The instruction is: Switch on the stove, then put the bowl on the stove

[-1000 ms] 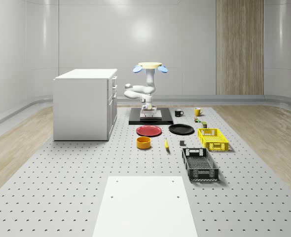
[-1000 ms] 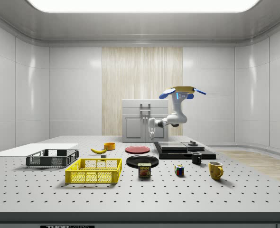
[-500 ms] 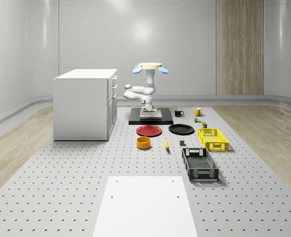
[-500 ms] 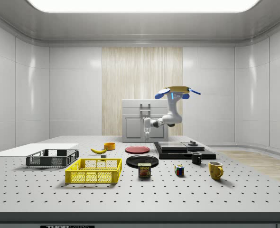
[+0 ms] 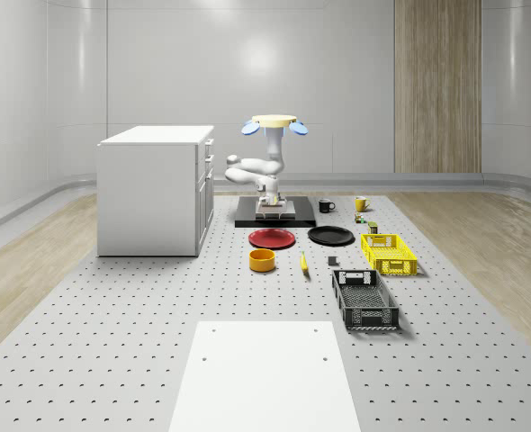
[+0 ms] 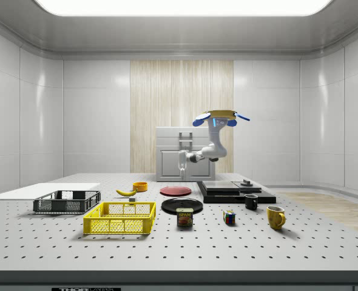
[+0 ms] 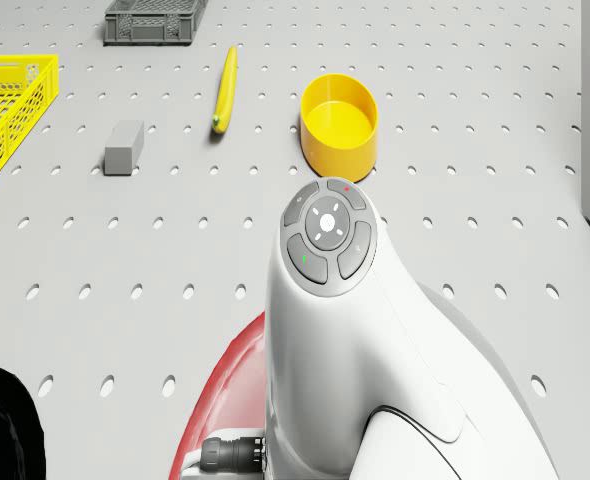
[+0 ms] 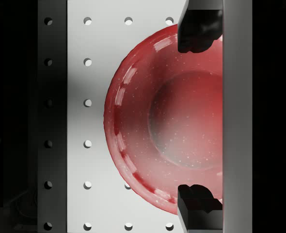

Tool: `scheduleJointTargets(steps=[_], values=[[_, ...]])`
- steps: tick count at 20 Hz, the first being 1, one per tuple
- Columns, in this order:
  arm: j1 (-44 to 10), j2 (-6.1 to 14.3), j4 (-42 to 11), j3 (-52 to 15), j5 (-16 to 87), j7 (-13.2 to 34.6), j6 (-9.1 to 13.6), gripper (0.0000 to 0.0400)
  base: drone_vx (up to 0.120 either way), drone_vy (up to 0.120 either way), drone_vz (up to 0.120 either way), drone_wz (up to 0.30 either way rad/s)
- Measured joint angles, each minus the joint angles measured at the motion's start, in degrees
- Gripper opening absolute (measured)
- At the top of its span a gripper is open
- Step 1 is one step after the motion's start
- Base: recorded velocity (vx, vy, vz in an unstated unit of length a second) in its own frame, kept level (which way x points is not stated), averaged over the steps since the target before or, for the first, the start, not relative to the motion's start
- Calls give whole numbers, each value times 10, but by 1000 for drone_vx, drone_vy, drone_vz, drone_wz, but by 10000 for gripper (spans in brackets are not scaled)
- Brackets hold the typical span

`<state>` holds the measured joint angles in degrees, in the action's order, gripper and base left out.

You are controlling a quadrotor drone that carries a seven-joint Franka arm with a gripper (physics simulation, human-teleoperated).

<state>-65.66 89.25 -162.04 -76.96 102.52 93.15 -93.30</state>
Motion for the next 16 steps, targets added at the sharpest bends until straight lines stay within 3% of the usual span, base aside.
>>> scheduleJointTargets(steps=[16], values=[[-1, 4, 0, 0, -2, 1, -4, 400, 120, 0, 0, 0]])
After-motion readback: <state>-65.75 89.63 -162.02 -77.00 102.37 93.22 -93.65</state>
